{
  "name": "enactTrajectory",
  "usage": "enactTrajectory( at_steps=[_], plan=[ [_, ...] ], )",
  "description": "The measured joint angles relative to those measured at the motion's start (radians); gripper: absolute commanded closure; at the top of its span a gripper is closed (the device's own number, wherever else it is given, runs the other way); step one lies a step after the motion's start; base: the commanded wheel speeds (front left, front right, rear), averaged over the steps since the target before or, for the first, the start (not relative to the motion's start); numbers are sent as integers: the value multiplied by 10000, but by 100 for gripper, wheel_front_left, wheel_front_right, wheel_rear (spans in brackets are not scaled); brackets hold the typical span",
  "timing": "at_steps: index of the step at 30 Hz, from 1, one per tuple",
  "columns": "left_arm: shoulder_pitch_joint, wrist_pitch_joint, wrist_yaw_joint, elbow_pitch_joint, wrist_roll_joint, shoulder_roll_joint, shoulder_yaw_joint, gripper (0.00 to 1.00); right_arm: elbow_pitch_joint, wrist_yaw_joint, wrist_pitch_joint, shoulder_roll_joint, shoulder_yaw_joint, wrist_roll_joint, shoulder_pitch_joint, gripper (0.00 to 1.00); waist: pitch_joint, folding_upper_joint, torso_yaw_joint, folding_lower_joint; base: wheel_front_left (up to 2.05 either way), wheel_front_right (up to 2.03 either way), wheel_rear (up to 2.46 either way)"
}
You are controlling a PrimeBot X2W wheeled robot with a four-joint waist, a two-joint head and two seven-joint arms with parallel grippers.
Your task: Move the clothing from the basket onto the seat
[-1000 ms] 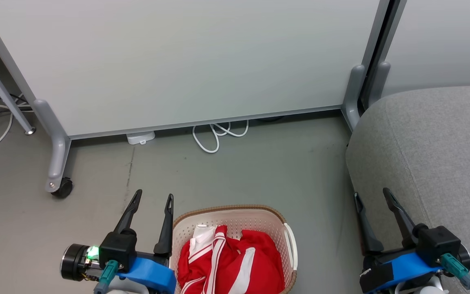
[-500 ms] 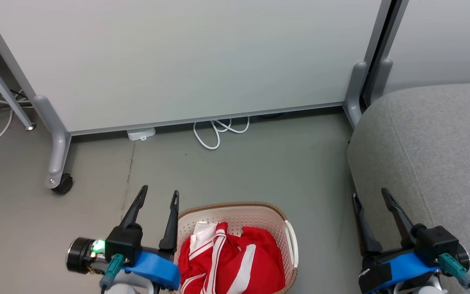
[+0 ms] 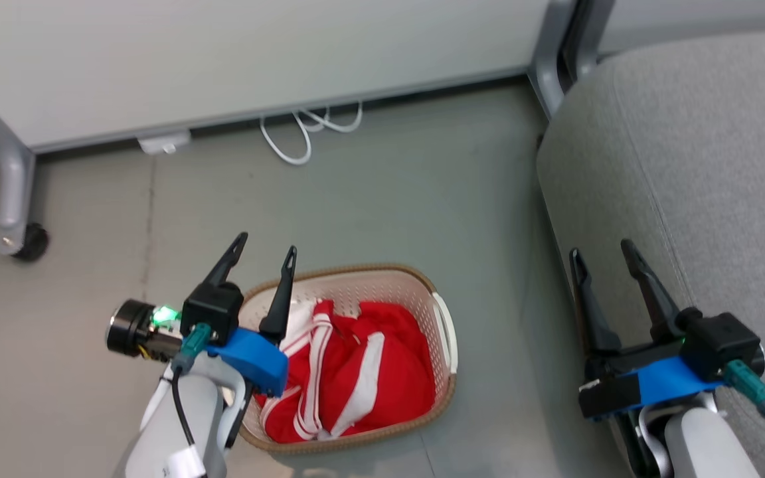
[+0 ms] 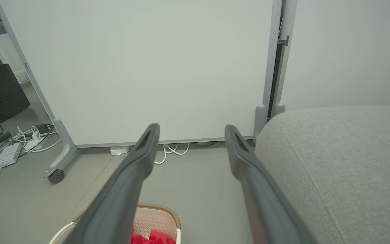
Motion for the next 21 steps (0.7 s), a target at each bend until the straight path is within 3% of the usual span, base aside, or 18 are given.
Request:
enactTrajectory(
  at_steps=[10, 21],
  plan=[
    [-1905, 2, -46, 2529, -198, 594, -828, 0, -276, 0, -2, -10, -161, 372, -982, 0, 2070, 0, -869, 2, 0, 0, 0],
    [-4179, 148, -52, 5722, -667, 692, -1889, 0, -825, 0, -2, -12, -111, 412, -2104, 0, 4166, 0, -1492, 2, 0, 0, 0]
  ],
)
